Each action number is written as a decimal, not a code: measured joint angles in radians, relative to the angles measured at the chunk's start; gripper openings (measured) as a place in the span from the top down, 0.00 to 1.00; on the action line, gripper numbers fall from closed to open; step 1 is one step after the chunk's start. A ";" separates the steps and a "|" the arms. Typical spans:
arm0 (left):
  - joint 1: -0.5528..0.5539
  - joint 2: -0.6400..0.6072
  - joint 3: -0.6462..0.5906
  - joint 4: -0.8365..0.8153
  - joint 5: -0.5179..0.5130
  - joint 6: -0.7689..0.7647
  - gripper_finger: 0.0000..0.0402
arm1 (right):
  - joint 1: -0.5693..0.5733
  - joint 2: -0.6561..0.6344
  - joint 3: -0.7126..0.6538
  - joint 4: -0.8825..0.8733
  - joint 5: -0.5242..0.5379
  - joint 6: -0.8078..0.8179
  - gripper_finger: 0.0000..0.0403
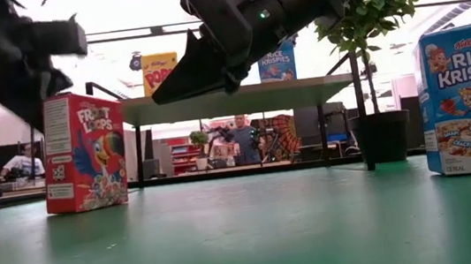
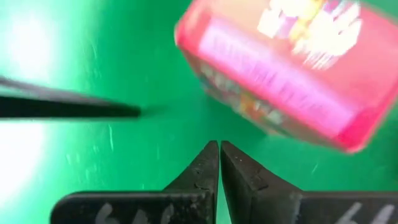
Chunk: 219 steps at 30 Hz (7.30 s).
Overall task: Stack cereal on shelf
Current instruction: Put the top red cereal box on the shelf aligned with the other red cereal box, then put the bottom blue cereal box on the shelf aligned with the other blue cereal box
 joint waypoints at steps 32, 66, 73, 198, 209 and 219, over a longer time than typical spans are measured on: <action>-0.101 0.167 0.514 -0.238 -0.146 -0.719 0.93 | -0.004 -0.238 0.102 -0.355 0.003 -0.196 0.98; -0.034 0.471 0.660 -0.492 -0.102 -0.861 0.31 | 0.030 -0.524 -0.153 -0.278 0.000 -0.196 0.98; -0.034 0.470 0.579 -0.440 -0.105 -0.866 0.31 | 0.030 -0.524 -0.154 -0.275 0.000 -0.196 0.98; 0.529 0.544 1.426 -0.466 0.368 0.798 0.40 | 0.079 -0.568 -0.170 -0.462 -0.057 -0.146 0.98; 0.172 0.210 0.838 0.017 0.258 0.662 0.40 | 0.079 -0.568 -0.170 -0.403 -0.053 -0.176 0.98; -0.040 0.038 0.324 0.519 0.236 0.624 0.40 | 0.079 -0.568 -0.170 -0.375 -0.053 -0.183 0.98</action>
